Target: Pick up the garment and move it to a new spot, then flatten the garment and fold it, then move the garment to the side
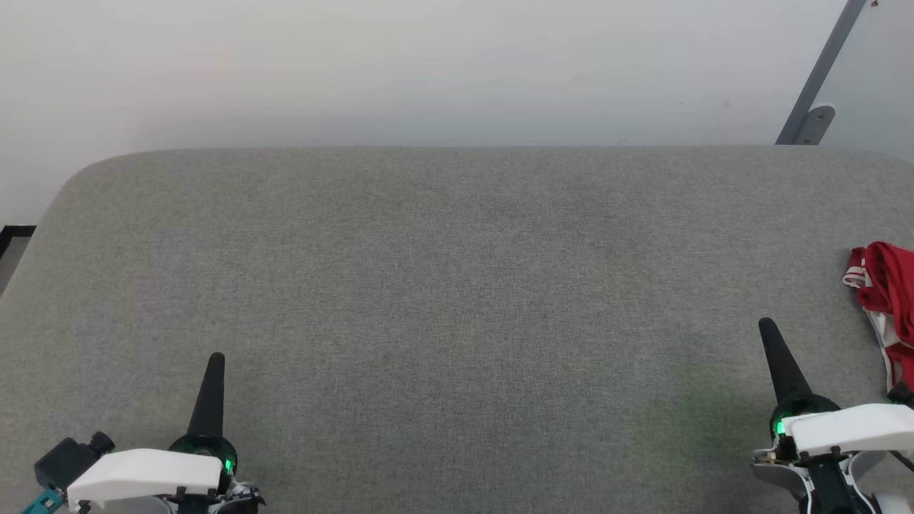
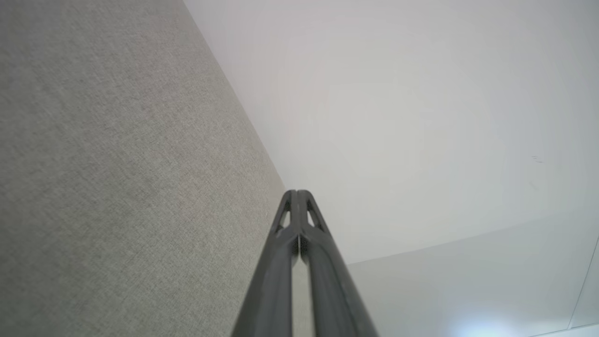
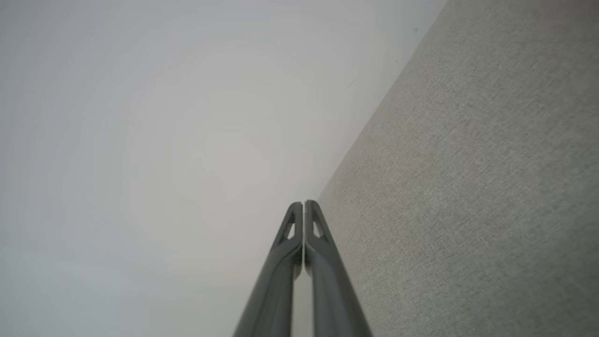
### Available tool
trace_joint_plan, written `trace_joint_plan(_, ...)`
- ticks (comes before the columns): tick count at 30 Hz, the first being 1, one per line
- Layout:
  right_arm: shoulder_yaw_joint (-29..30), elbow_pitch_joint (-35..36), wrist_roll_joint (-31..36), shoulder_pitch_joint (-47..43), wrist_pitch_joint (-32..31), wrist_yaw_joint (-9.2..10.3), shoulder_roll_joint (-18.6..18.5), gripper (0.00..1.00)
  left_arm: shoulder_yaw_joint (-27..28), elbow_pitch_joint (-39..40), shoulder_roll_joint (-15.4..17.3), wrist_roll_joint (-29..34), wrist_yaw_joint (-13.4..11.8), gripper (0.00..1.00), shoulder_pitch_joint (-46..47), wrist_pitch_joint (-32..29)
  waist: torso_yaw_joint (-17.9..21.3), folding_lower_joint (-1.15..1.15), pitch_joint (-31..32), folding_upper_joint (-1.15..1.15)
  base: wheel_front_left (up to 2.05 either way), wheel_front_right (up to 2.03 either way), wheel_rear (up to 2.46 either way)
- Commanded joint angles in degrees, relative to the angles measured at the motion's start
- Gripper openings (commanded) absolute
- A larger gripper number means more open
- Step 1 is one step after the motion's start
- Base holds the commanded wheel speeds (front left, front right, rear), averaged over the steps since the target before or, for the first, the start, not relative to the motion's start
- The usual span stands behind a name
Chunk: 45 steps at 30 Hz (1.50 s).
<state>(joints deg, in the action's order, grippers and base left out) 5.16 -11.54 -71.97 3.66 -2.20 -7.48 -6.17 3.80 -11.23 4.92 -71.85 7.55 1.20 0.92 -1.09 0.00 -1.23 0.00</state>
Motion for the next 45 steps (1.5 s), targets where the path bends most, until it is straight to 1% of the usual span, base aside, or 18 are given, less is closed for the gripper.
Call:
trace_joint_plan(1,0.1,0.1,-1.2,1.0,-0.5,-0.02,0.1,0.00,0.3,0.1,0.0,-1.4,-0.1,0.00,1.5,-0.5,0.0,0.00,0.0,0.00,0.00,0.00,0.00)
trace_joint_plan(33,1.1,-1.8,-15.1,2.3,-3.4,-0.02,2.5,0.00,1.0,-2.0,-0.6,-16.3,-0.1,0.00,4.2,-4.8,0.7,0.00,0.7,0.00,0.00,0.00,0.00)
trace_joint_plan(45,1.4,-2.4,-19.0,2.8,-4.2,-0.02,3.2,0.00,1.3,-2.6,-0.9,-20.2,-0.1,0.00,4.9,-6.1,1.0,0.00,0.9,0.00,0.00,0.00,0.00)
